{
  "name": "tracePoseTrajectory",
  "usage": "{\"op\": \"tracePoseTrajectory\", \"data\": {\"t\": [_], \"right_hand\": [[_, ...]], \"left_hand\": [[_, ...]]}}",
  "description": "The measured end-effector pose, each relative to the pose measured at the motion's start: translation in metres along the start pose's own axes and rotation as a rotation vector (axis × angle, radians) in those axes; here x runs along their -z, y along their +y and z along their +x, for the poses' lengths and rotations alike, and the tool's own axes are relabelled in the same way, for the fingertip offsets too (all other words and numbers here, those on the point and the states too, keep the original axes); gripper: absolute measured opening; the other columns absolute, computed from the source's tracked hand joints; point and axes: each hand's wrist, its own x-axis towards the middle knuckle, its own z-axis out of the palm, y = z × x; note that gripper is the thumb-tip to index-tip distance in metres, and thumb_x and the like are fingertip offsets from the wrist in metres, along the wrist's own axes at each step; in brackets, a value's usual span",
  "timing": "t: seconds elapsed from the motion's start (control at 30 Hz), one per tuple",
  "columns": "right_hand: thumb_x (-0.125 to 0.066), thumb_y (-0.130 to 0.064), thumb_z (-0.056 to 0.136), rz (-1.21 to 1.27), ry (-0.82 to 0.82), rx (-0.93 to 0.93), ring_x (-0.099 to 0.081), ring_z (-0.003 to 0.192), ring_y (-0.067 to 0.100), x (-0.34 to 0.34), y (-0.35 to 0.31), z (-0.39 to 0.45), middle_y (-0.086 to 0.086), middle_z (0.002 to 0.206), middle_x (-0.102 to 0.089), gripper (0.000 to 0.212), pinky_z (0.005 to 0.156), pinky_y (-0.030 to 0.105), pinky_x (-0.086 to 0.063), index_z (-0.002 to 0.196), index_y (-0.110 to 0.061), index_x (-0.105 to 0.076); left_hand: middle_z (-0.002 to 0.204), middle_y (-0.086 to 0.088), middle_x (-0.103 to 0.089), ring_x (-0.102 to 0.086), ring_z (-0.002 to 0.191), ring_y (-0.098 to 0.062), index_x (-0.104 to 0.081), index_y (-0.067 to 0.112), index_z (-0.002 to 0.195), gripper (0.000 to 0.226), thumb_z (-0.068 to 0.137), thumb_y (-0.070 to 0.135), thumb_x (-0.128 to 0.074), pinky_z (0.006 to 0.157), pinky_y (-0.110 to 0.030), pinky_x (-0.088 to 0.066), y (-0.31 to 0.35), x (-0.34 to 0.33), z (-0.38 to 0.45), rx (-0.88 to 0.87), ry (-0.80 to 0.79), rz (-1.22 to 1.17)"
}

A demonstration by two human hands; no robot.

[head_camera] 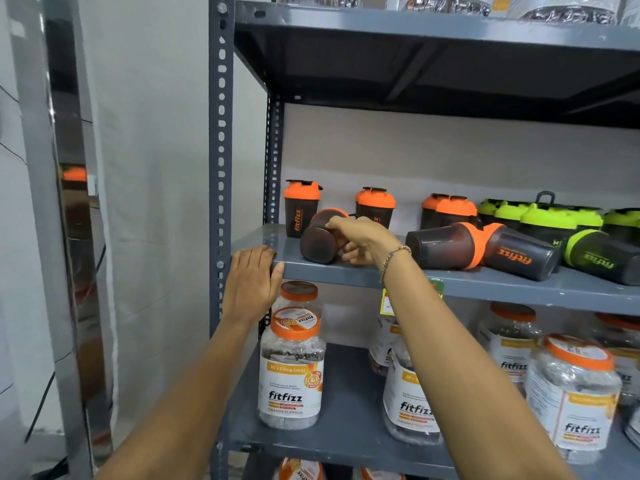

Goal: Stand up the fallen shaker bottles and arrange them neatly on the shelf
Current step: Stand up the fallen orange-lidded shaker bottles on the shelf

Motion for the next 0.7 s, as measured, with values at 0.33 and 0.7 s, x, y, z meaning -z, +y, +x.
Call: {"op": "tracePoseTrajectory", "data": {"t": [0.33, 0.7], "right_hand": [[-0.058, -0.071, 0.072, -0.567, 0.397, 0.174, -0.057, 0.113, 0.034, -0.034, -0.012, -0.001, 0.016, 0.124, -0.057, 0.089, 0.09, 0.041, -0.052, 0.128, -0.004, -0.046], [-0.032, -0.026, 0.096, -0.434, 0.197, 0.183, -0.049, 0.097, 0.029, 0.017, -0.004, -0.001, 0.018, 0.113, -0.058, 0.036, 0.083, 0.034, -0.038, 0.1, -0.006, -0.062]], "left_hand": [[0.11, -0.009, -0.063, -0.056, 0.104, -0.025, -0.06, 0.009, 0.111, 0.049, 0.096, 0.043, -0.029, 0.096, -0.037, -0.039, -0.002, -0.002, 0.001, -0.019, 0.0, 0.027], [0.113, -0.01, -0.064, -0.058, 0.106, -0.028, -0.061, 0.008, 0.113, 0.052, 0.094, 0.044, -0.029, 0.097, -0.038, -0.042, 0.0, -0.002, 0.0, 0.008, 0.014, -0.035]]}}
